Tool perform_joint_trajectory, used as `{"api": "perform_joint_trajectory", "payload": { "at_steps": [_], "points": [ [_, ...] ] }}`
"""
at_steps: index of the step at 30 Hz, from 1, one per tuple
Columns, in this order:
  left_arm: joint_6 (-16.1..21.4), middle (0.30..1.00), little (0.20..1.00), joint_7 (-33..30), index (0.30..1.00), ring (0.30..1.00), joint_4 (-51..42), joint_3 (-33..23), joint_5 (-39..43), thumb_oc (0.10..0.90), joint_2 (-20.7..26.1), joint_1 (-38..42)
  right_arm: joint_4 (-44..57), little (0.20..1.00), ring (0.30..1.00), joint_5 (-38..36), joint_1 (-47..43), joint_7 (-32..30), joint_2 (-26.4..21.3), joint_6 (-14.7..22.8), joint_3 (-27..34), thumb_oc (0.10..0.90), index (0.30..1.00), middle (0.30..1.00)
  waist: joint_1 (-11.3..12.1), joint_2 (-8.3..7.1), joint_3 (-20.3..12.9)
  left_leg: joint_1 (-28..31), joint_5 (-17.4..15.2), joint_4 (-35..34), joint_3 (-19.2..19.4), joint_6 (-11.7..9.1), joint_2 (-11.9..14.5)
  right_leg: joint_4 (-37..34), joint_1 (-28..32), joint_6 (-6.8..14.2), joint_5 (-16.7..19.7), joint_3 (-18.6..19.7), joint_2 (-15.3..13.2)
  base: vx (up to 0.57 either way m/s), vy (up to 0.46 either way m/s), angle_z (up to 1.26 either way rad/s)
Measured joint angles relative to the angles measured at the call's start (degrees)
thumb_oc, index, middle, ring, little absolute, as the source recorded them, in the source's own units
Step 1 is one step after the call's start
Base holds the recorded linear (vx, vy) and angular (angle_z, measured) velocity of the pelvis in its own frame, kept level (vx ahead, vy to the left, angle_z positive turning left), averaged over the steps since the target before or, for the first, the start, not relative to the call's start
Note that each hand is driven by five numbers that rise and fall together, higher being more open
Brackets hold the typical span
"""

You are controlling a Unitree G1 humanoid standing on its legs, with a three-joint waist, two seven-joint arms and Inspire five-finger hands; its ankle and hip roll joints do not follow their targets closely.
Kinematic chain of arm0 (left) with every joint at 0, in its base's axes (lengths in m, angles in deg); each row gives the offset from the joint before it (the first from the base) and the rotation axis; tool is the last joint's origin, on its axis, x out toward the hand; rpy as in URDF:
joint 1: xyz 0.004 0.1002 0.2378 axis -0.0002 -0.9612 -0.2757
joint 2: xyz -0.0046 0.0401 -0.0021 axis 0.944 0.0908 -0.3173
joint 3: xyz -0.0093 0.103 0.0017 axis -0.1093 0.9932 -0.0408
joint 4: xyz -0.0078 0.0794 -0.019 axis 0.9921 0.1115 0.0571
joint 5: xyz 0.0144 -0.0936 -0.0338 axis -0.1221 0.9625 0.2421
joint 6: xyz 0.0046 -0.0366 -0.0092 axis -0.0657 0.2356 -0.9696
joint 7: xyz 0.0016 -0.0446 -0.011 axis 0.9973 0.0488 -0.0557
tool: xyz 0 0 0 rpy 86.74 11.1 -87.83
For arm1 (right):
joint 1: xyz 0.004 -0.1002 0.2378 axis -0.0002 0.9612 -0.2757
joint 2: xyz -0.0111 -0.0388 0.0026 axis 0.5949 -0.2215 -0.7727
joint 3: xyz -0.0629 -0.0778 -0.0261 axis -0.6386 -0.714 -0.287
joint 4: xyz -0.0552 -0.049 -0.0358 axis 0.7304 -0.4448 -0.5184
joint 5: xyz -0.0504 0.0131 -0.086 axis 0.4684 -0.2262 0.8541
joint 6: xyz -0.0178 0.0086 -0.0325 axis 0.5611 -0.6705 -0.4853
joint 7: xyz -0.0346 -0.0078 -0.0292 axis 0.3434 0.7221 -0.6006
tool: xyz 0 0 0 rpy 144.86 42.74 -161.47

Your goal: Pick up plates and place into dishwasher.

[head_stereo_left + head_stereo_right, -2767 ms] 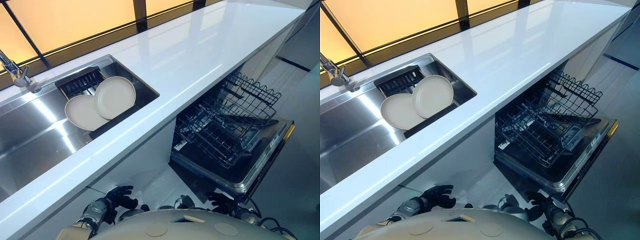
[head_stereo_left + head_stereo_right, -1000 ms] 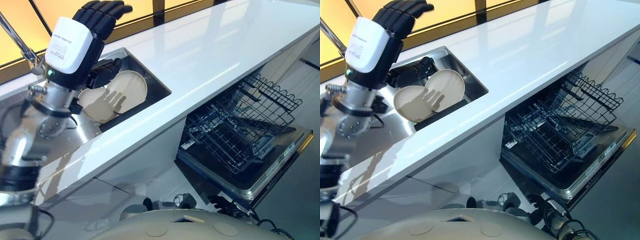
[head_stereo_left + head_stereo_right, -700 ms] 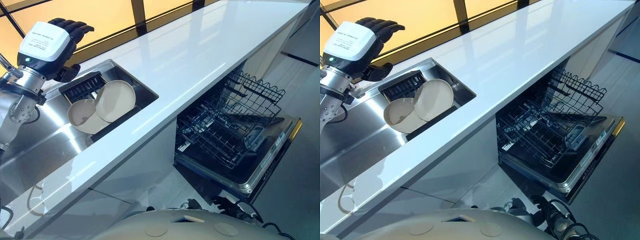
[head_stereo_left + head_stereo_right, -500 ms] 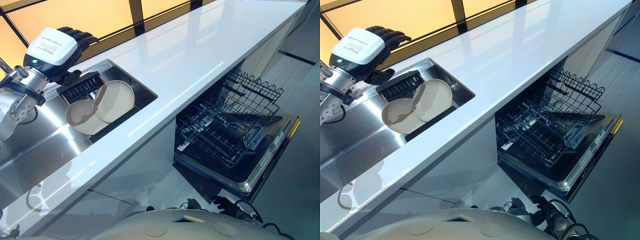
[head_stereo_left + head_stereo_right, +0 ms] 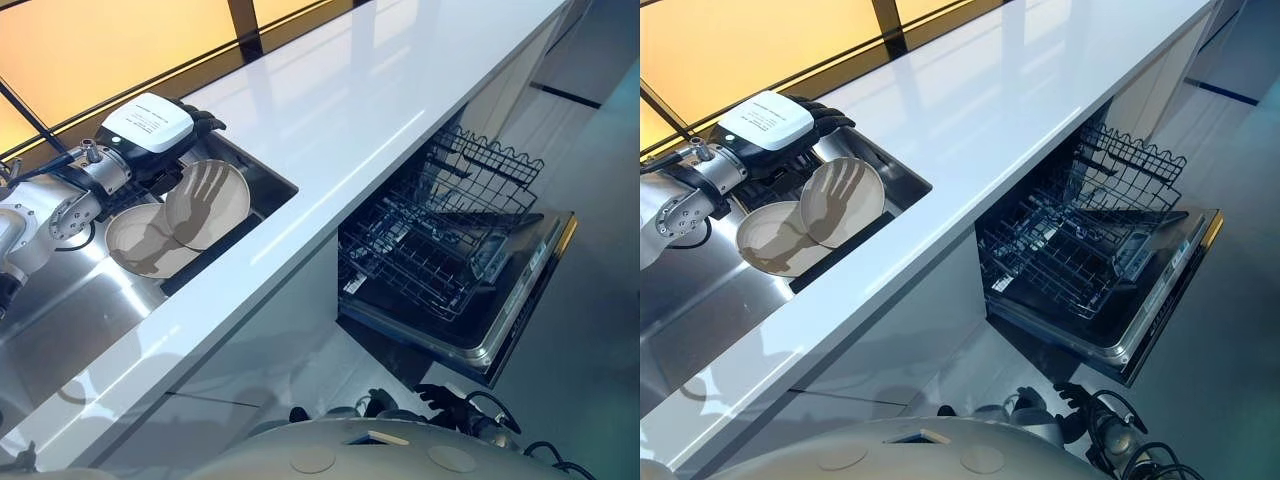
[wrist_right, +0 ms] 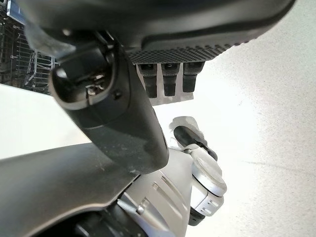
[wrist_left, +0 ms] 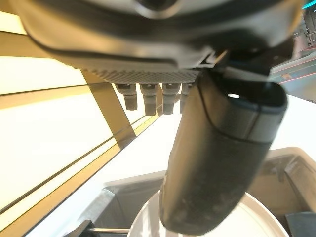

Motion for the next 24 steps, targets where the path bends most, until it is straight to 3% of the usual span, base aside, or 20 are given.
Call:
{"api": "perform_joint_trajectory", "payload": {
  "at_steps": [9, 20, 24],
  "points": [
    [-2.75, 0.9, 0.9, 2.84, 0.9, 0.9, 0.74, 0.01, 1.11, 0.8, -1.5, 0.0, 0.89, 0.9, 0.9, 0.14, -0.11, 0.05, -0.39, 0.07, 0.01, 0.8, 0.9, 0.9, -0.02, 0.15, 2.07, 0.09, -0.1, 0.02, 0.14, -0.01, -0.05, 0.01, 0.03, 0.03, 0.03, 0.05, 0.01, 0.03, 0.037, 0.0],
    [-3.39, 0.9, 0.9, 14.39, 0.9, 0.9, 6.47, 0.98, 4.55, 0.8, -5.13, 2.19, 0.99, 0.9, 0.9, 0.17, -0.17, 0.08, -0.63, 0.1, 0.04, 0.8, 0.9, 0.9, -1.16, 0.43, 4.1, 0.06, -0.25, 0.05, 0.57, 0.0, -0.14, 0.27, -0.34, 0.12, 0.12, 0.5, 0.04, 0.03, 0.032, -0.02],
    [-3.85, 0.9, 0.9, 14.84, 0.9, 0.9, 8.5, 2.56, 5.86, 0.8, -5.14, 4.68, 1.03, 0.9, 0.9, 0.18, -0.27, 0.11, -0.64, 0.1, 0.05, 0.8, 0.9, 0.9, -1.06, 0.37, 4.98, 0.05, -0.26, 0.16, 1.66, -0.01, -0.1, 0.86, -1.06, 0.11, 0.13, 1.37, 0.2, 0.04, 0.027, -0.12]
  ]
}}
